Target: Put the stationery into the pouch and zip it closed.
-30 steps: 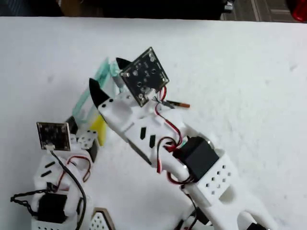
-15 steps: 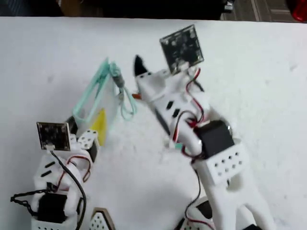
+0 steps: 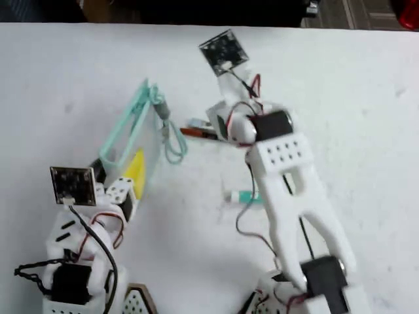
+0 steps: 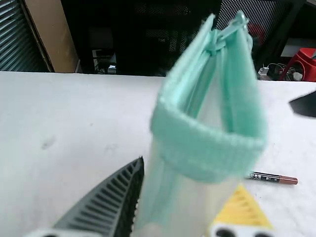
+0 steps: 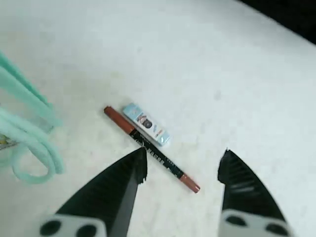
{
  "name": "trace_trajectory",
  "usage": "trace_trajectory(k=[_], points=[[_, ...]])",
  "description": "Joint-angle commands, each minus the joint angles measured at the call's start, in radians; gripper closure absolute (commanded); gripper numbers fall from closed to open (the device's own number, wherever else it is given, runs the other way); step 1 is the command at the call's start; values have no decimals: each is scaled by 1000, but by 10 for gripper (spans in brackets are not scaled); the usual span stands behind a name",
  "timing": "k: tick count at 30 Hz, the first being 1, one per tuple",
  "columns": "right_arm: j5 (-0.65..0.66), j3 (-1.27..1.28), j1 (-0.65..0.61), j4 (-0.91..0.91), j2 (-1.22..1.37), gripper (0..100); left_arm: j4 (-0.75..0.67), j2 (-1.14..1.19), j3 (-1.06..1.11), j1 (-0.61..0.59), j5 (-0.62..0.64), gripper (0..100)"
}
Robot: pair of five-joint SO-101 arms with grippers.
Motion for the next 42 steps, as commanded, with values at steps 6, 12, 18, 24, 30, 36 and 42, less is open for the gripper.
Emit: trace_trajectory(k=[6, 12, 18, 24, 30, 36, 42], points=[[17, -232, 35, 88, 331, 789, 5, 5, -5, 5, 3, 797], [130, -296, 24, 81, 507, 896, 5, 5, -5, 5, 3, 797], [143, -391, 21, 81, 647, 896, 5, 5, -3, 5, 3, 797], [144, -443, 28, 82, 754, 896, 5, 5, -3, 5, 3, 797], [144, -471, 59, 62, 817, 896, 5, 5, -3, 7, 3, 797], [173, -473, 54, 47, 862, 899, 6, 5, -3, 7, 3, 797], [272, -456, 35, 67, 863, 986, 6, 5, -3, 7, 3, 797]])
